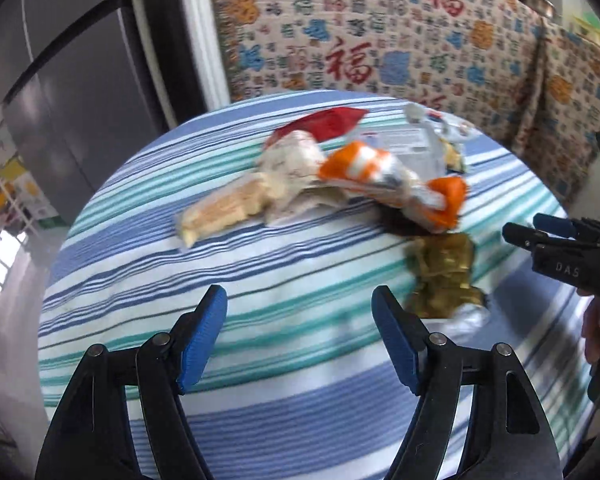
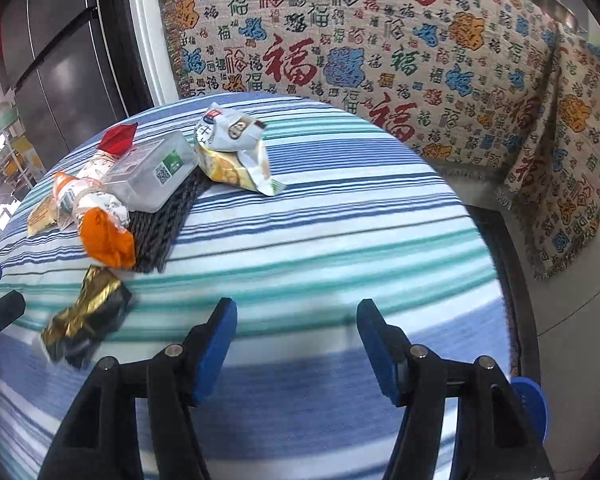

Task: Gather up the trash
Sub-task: 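Move both open tools back over the table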

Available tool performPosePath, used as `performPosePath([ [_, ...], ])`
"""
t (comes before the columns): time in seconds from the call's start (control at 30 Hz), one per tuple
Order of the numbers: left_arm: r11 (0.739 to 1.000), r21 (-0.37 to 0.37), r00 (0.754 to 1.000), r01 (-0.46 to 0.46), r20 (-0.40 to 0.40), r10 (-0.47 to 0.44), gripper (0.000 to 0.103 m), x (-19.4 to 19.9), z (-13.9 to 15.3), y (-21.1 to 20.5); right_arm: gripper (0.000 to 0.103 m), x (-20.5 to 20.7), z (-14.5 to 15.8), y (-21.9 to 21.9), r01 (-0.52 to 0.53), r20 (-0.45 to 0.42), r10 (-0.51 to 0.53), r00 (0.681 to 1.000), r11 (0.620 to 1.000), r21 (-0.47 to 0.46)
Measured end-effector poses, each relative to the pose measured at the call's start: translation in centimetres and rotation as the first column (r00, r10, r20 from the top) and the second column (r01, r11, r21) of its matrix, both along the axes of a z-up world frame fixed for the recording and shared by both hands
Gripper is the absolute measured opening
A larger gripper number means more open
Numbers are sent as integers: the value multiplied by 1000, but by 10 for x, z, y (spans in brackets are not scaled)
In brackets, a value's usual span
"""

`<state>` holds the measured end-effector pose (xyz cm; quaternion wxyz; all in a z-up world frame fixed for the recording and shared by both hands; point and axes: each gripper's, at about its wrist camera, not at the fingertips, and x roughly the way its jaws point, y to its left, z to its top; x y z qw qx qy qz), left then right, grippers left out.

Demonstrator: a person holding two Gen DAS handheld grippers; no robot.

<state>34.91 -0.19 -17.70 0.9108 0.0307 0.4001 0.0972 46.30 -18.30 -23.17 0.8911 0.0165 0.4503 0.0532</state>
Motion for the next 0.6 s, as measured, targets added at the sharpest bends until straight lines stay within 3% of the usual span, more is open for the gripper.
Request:
performPosePath([
  [0.1,999,-30,999,-44,-10,43,76,10,-13,28,102,22,-10,21,8,1,-8,1000,1000,-24],
  [0.23,998,-46,999,-42,-37,40,76,19,-19,38,103,29,-13,24,7,-17,-7,1000,1000,-21],
  [0.37,993,-112,998,-34,-46,29,77,19,-17,43,103,30,-13,25,6,-17,-7,1000,1000,-21],
  [0.5,997,-77,998,-31,-49,27,79,23,-19,38,103,30,-13,24,6,-17,-6,1000,1000,-21],
  [0.6,992,-113,998,-50,-49,44,79,25,-16,41,103,29,-13,24,5,-17,-5,1000,1000,-21],
])
